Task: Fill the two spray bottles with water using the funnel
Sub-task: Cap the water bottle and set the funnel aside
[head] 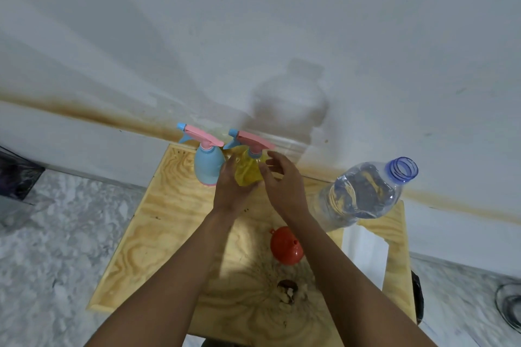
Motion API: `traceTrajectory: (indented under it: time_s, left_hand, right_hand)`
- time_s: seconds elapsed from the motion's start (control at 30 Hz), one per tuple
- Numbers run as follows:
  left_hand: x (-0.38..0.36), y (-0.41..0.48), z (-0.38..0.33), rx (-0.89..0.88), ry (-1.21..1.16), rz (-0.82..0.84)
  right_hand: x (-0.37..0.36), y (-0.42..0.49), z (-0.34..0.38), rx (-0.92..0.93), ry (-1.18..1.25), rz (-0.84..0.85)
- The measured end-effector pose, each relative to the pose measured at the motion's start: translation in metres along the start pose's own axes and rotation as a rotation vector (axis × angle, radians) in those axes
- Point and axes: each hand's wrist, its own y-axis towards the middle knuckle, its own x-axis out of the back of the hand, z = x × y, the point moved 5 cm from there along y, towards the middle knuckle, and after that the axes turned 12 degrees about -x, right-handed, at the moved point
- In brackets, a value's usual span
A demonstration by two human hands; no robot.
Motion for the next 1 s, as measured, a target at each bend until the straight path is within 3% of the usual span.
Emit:
traceTrajectory:
  time_s: [0.2,0.3,0.43,0.53,0.63,0.8,1.0]
  left_hand:
    - [0.022,-0.048,-0.020,0.001,0.047,-0.038]
    - [0.020,-0.076,-0.047,-0.123,0.040,-0.080]
    - [-0.006,-0.093,-0.115,-0.318,-0.059,0.002]
    - [-0.030,-0.095,-0.173,-0.439,-0.074,0.121]
    - [-0.052,-0.089,-0.209,-0.441,-0.060,0.223]
    - [-0.073,-0.081,-0.223,-0.387,-0.056,0.177]
    - [-0.077,-0.084,-0.218,-0.338,-0.106,0.167]
  right_hand:
    - [0.036,-0.067,-0.025,0.071,-0.029,-0.060]
    - [0.063,-0.098,-0.054,0.033,-0.069,-0.154]
    - [0.098,-0.126,-0.104,-0.075,-0.195,-0.260]
    - [0.114,-0.137,-0.147,-0.209,-0.326,-0.210]
    - [0.120,-0.143,-0.180,-0.262,-0.458,-0.152]
    - [0.107,-0.138,-0.202,-0.238,-0.737,0.025]
    - [0.097,-0.130,-0.204,-0.118,-0.790,0.041]
